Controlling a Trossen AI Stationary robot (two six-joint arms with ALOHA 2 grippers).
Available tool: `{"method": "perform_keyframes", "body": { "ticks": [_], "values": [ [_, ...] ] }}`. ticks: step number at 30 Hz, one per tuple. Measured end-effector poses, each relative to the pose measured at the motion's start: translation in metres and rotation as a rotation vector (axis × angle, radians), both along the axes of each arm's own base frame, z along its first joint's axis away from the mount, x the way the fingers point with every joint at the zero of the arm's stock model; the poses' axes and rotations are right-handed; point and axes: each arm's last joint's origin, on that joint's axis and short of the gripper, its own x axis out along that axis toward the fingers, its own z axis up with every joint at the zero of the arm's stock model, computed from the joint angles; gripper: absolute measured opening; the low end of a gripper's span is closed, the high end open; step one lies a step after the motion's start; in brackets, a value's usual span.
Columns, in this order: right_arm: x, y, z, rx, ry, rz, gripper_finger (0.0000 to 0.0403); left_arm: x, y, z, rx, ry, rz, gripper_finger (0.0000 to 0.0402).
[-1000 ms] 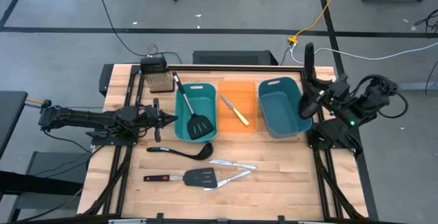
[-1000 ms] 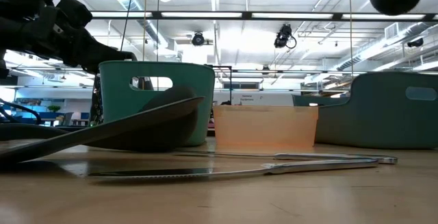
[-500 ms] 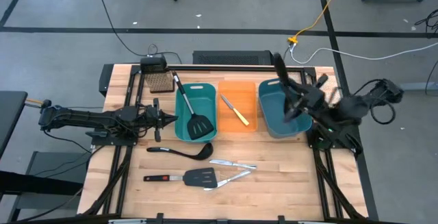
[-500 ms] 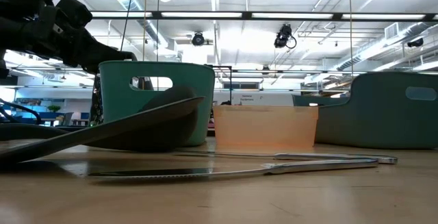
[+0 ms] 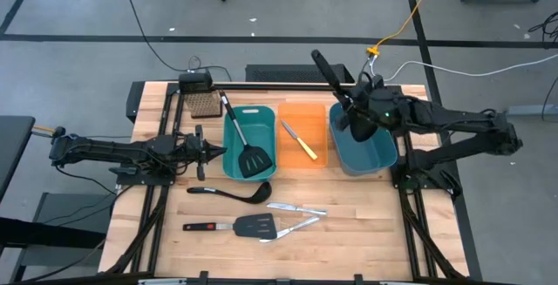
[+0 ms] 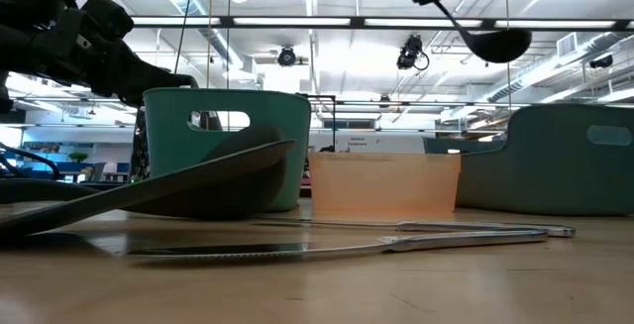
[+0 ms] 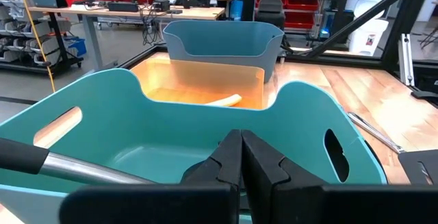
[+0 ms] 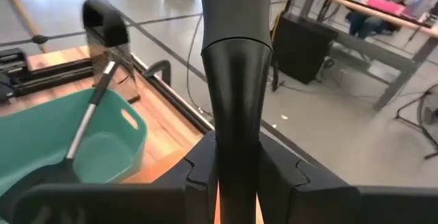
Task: Pick & Place Kitchen Items
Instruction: Put the black serving spoon into the dark blue bin
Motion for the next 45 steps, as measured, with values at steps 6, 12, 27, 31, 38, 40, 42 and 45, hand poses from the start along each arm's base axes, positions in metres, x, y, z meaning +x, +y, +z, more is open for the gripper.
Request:
{"method": "perform_keyframes", "body": {
  "ticks": [6, 12, 27, 31, 38, 40, 42, 45],
  "values": [
    [-0.001, -0.020, -0.017, 0.056, 0.019, -0.056, 0.0075, 0.000, 0.000, 0.000, -0.001, 0.001, -0.003, 0.0009],
    [0.000, -0.036, -0.054, 0.099, -0.070, 0.006, 0.0075, 0.000, 0.000, 0.000, -0.006, 0.001, -0.010, 0.0009],
    [-0.040, -0.034, -0.106, 0.050, -0.207, 0.037, 0.0075, 0.000, 0.000, -0.001, -0.010, 0.008, -0.010, 0.0009],
    [-0.048, -0.035, -0.122, 0.054, -0.198, 0.016, 0.0075, 0.000, 0.000, -0.001, -0.010, 0.008, -0.010, 0.0009],
    [-0.053, -0.035, -0.153, 0.088, -0.161, -0.006, 0.0075, 0.000, 0.000, -0.001, -0.010, 0.008, -0.010, 0.0009],
    [-0.055, -0.035, -0.161, 0.094, -0.148, -0.017, 0.0075, 0.000, 0.000, -0.001, -0.010, 0.008, -0.010, 0.0009],
    [-0.056, -0.034, -0.166, 0.095, -0.140, -0.017, 0.0075, 0.000, 0.000, -0.001, -0.011, 0.008, -0.010, 0.0009],
    [-0.059, -0.033, -0.177, 0.107, -0.101, -0.019, 0.0075, 0.000, 0.000, -0.001, -0.010, 0.007, -0.010, 0.0009]
  ]
}}
